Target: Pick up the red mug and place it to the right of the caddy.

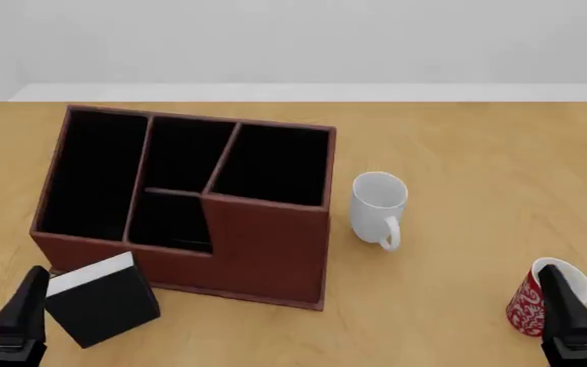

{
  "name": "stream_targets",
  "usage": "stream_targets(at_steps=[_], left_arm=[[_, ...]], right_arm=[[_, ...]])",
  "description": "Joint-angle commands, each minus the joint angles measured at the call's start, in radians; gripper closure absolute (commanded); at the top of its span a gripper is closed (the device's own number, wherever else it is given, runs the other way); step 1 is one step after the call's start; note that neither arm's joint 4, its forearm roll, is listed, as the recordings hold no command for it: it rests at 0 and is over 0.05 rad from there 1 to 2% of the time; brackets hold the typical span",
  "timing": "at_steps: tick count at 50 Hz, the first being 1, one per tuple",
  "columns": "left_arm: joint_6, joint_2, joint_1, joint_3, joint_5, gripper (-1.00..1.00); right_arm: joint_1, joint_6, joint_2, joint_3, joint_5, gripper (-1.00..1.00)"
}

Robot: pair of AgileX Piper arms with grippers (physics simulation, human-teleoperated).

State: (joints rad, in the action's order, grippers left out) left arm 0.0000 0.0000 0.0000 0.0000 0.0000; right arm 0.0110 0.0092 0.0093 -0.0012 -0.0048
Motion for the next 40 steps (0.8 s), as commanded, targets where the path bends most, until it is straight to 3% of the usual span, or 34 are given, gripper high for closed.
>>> stream_targets(at_steps=[1,12,16,18,26,40], left_arm=[[0.000,0.000,0.000,0.000,0.000,-1.00],[0.000,0.000,0.000,0.000,0.000,-1.00],[0.000,0.000,0.000,0.000,0.000,-1.00],[0.000,0.000,0.000,0.000,0.000,-1.00],[0.000,0.000,0.000,0.000,0.000,-1.00],[0.000,0.000,0.000,0.000,0.000,-1.00]], right_arm=[[-0.012,-0.012,0.001,-0.003,0.002,-1.00],[-0.003,-0.037,0.000,-0.032,0.032,-1.00],[-0.001,-0.015,-0.005,-0.065,0.103,-1.00],[0.001,-0.048,-0.006,-0.064,0.145,-1.00],[0.026,-0.076,-0.003,-0.152,0.319,-1.00],[0.056,-0.154,0.041,-0.283,0.494,-1.00]])
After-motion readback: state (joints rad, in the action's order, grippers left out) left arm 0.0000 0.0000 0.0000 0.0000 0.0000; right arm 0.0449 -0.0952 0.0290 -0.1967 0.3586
